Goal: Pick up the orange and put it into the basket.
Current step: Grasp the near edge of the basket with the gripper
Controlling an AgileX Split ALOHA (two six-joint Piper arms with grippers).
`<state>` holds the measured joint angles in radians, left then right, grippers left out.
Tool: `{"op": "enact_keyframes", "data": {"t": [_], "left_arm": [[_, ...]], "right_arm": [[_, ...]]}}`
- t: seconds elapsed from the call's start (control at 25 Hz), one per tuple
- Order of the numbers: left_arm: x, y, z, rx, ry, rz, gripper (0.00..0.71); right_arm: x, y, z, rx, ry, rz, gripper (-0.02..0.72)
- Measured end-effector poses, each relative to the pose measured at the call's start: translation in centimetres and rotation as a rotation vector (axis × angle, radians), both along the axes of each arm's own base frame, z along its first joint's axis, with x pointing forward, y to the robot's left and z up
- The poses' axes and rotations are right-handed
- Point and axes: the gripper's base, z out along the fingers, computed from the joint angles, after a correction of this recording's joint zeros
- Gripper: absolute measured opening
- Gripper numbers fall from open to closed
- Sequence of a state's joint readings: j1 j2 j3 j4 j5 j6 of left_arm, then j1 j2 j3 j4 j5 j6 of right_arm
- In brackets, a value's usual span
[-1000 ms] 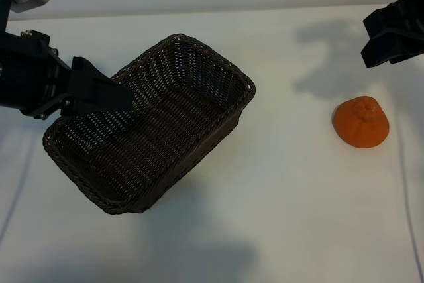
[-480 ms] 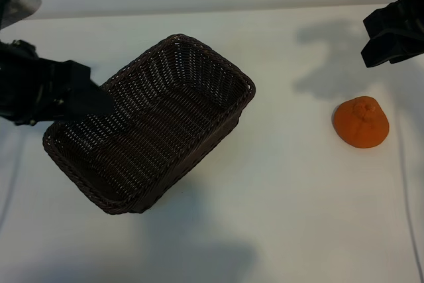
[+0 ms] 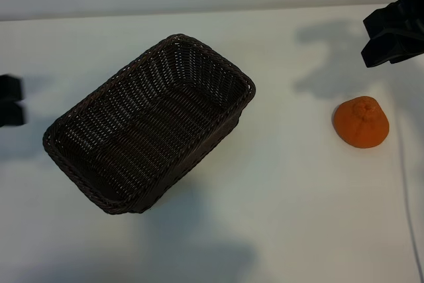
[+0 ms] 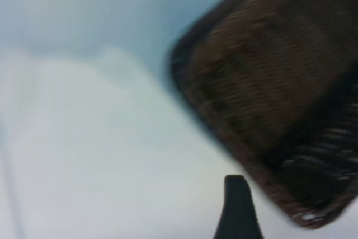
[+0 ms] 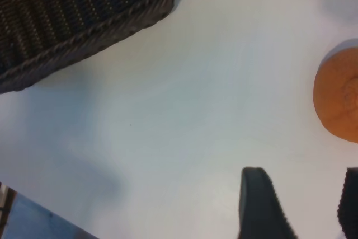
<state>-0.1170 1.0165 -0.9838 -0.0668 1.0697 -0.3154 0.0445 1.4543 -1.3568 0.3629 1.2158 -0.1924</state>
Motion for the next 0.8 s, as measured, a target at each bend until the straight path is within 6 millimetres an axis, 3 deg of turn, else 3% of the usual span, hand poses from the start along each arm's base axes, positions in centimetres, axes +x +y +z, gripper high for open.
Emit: {"op": "enact_keyframes", "data": {"t": [0.2,0.56,0.68,0.8], "left_arm": [[-1.7,0.9,0.8,0.021,-0.012,0.123,0.542],[-1.5,0.8,0.8,-0.006,-0.019,0.178,0.542],[-1.3,0.8,-0.2,-0.016,-0.015,0.198,0.542],[-1.2,0.8,-2.6,-0.030,-0.001,0.233,0.542]], "right_arm": [[0.0,0.0,0.0,0.000,0.000,0.000,0.362],[0.0,0.0,0.0,0.000,0.000,0.000,0.362],[0.0,0.0,0.0,0.000,0.000,0.000,0.362],[0.0,0.0,0.0,-0.001,0.000,0.000,0.362]]}}
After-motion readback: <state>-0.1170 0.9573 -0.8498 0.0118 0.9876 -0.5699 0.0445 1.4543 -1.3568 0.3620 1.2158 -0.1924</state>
